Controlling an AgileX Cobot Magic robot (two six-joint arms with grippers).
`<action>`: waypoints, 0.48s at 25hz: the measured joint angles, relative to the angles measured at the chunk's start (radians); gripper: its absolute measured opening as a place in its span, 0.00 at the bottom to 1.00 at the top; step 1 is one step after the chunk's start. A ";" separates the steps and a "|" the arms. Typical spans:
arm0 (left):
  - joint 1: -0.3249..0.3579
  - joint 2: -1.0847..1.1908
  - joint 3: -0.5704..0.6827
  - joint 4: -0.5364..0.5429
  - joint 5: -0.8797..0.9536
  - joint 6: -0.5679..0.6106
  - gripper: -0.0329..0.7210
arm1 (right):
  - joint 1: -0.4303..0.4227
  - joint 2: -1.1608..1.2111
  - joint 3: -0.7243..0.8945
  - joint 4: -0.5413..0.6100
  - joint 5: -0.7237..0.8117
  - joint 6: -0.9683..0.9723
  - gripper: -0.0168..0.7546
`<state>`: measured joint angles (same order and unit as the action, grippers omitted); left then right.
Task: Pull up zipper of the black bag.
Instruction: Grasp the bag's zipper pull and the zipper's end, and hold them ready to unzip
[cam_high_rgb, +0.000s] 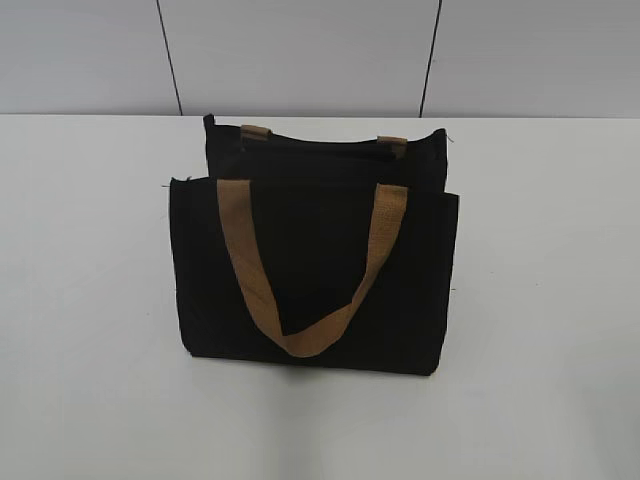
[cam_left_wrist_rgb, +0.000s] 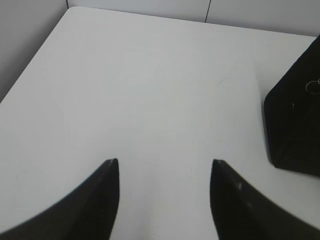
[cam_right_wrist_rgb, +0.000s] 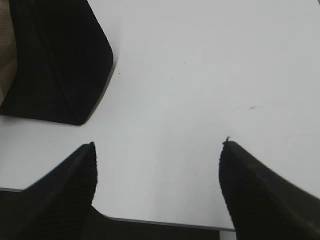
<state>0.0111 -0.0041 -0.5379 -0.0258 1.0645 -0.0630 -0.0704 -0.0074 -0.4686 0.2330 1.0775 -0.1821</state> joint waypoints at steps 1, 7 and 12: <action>0.000 0.000 0.000 0.000 0.000 0.000 0.62 | 0.000 0.000 0.000 0.000 0.000 0.000 0.77; 0.000 0.000 0.000 0.000 0.000 0.000 0.62 | 0.000 0.000 0.000 0.000 0.000 0.000 0.77; 0.000 0.000 0.000 0.000 0.000 0.000 0.62 | 0.000 0.000 0.000 0.000 0.000 0.000 0.77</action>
<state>0.0111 -0.0041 -0.5379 -0.0258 1.0645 -0.0630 -0.0704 -0.0074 -0.4686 0.2330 1.0775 -0.1821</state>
